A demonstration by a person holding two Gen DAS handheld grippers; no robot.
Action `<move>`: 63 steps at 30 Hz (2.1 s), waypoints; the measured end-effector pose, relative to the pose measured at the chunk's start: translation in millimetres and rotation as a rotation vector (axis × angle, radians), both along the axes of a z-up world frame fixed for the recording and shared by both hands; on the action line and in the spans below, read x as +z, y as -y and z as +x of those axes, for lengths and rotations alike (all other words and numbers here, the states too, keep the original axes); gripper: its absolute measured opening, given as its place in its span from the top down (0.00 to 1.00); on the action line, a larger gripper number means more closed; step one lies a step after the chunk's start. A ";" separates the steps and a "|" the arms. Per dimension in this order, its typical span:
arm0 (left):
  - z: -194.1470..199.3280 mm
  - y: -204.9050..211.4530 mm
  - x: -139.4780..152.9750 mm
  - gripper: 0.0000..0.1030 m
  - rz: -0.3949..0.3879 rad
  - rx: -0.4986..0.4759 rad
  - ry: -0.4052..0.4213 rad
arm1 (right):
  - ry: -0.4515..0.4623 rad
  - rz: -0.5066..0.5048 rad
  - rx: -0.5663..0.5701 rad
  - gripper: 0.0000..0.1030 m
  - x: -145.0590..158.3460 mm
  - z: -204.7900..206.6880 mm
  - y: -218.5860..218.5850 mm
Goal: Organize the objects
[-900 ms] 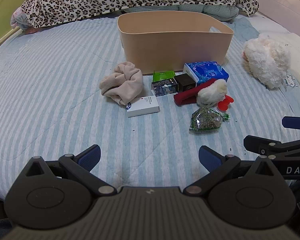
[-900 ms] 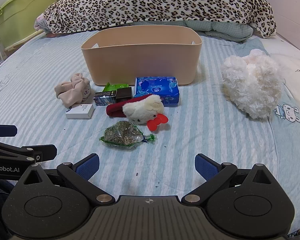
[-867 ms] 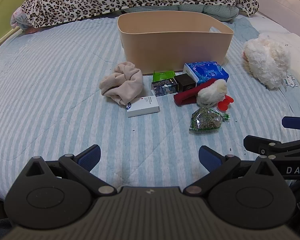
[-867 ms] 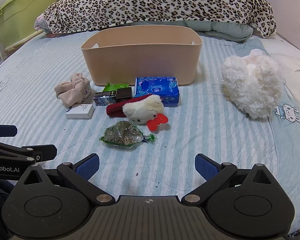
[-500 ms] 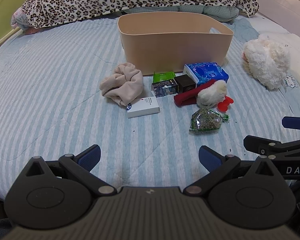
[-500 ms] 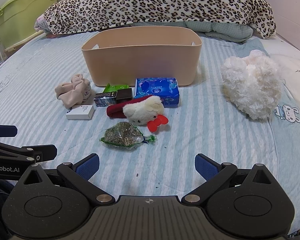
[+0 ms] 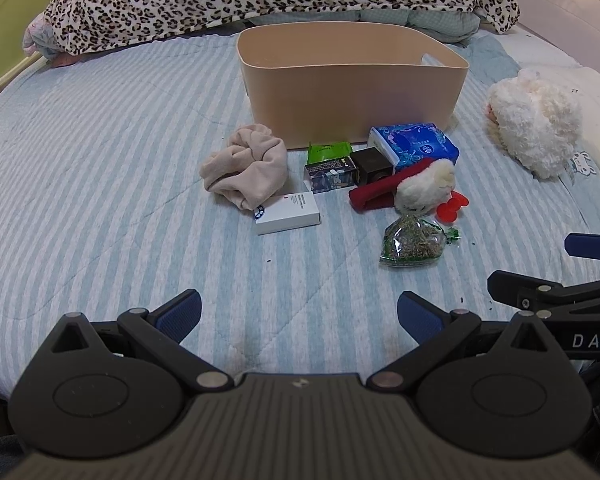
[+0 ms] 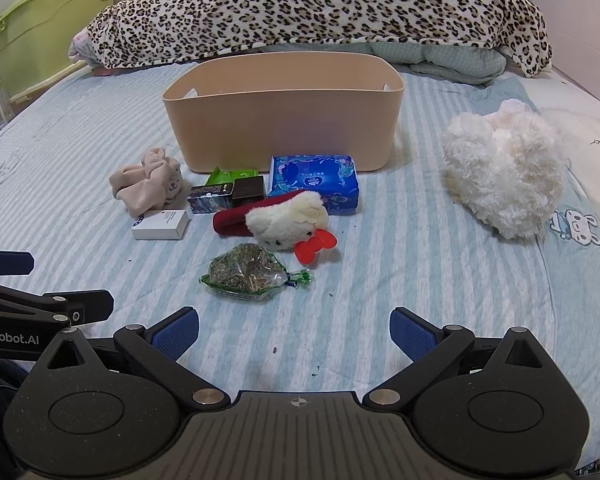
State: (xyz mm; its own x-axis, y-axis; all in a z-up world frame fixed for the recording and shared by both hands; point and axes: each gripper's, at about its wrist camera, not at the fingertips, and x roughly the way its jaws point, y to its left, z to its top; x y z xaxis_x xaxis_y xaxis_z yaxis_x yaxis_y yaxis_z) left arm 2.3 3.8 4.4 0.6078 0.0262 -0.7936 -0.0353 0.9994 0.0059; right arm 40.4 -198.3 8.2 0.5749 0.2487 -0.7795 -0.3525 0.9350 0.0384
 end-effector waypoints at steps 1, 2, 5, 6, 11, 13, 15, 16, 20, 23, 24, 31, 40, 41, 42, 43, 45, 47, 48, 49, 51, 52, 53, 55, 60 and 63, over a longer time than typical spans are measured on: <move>-0.3 0.1 0.1 0.00 0.004 0.000 0.003 | 0.000 0.000 0.000 0.00 0.2 0.0 0.0; -0.3 -0.1 0.2 0.00 0.006 0.001 0.006 | 0.000 0.001 0.000 0.00 -0.2 -0.1 0.1; 0.0 0.0 0.3 0.00 0.002 0.004 0.004 | 0.000 0.002 -0.001 0.00 -0.4 -0.1 0.1; -0.1 0.3 0.4 0.00 0.005 0.004 0.005 | 0.000 0.001 -0.001 0.00 -0.3 0.0 0.0; 0.0 0.0 0.5 0.00 0.008 0.007 0.007 | -0.001 -0.002 -0.002 0.00 -0.9 0.3 -0.3; 0.5 0.0 0.7 0.00 0.005 0.010 0.006 | -0.001 -0.001 -0.003 0.00 -1.3 0.6 -0.2; 0.7 0.0 0.8 0.00 0.007 0.011 0.007 | -0.001 0.000 -0.004 0.00 -1.6 0.8 -0.3; 1.1 -0.4 0.7 0.00 0.006 0.012 0.007 | -0.001 0.000 -0.004 0.00 -1.5 1.0 -0.3; 6.6 -3.5 -0.2 0.00 -0.001 0.023 0.000 | -0.002 0.011 -0.011 0.00 -3.6 3.8 -1.0; 13.2 -7.3 -1.7 0.00 -0.006 0.030 0.001 | -0.004 0.021 -0.020 0.00 -7.1 9.2 -3.6; 15.0 -8.4 -2.7 0.00 -0.002 0.032 0.001 | -0.005 0.024 -0.022 0.00 -8.0 11.2 -4.9; 28.7 -12.9 -13.4 0.00 0.088 0.047 0.056 | -0.014 0.012 -0.047 0.00 -20.9 28.2 -12.4; 72.4 -45.6 -23.2 0.00 0.075 0.024 0.076 | -0.052 0.034 -0.094 0.00 -42.9 55.5 -19.3; 77.4 -48.6 -21.9 0.00 0.081 0.016 0.091 | -0.062 0.046 -0.091 0.00 -44.5 57.8 -21.6; 82.8 -52.0 -20.8 0.00 0.085 0.011 0.107 | -0.073 0.060 -0.088 0.00 -46.2 59.8 -24.5; 88.4 -55.7 -20.5 0.00 0.087 0.007 0.117 | -0.082 0.074 -0.082 0.00 -48.0 60.5 -27.9; 100.8 -61.8 -22.9 0.00 0.084 -0.009 0.115 | -0.100 0.084 -0.074 0.00 -53.1 62.9 -36.5; 110.2 -66.8 -28.1 0.00 0.077 -0.033 0.127 | -0.107 0.065 -0.072 0.00 -58.3 65.0 -45.2; 115.2 -68.7 -31.7 0.00 0.083 -0.042 0.130 | -0.111 0.057 -0.071 0.00 -60.5 66.3 -48.7; 120.7 -70.0 -35.9 0.00 0.092 -0.051 0.130 | -0.117 0.050 -0.072 0.00 -62.8 67.7 -51.0; 131.7 -72.1 -44.5 0.00 0.095 -0.067 0.127 | -0.131 0.045 -0.072 0.00 -67.8 70.5 -54.0; 136.1 -73.2 -47.3 0.00 0.085 -0.078 0.127 | -0.138 0.043 -0.073 0.03 -69.9 71.8 -54.6; 140.4 -74.7 -50.0 0.00 0.068 -0.090 0.124 | -0.137 0.043 -0.078 0.07 -71.6 71.9 -55.2; 147.8 -77.1 -55.2 0.00 0.027 -0.111 0.111 | -0.134 0.047 -0.077 0.10 -73.3 72.4 -56.3; 160.6 -77.5 -66.7 0.18 -0.028 -0.135 0.035 | -0.131 0.044 -0.066 0.17 -80.7 74.0 -60.1; 161.4 -70.6 -63.0 0.30 -0.029 -0.131 0.005 | -0.107 0.030 -0.067 0.27 -82.1 73.4 -60.1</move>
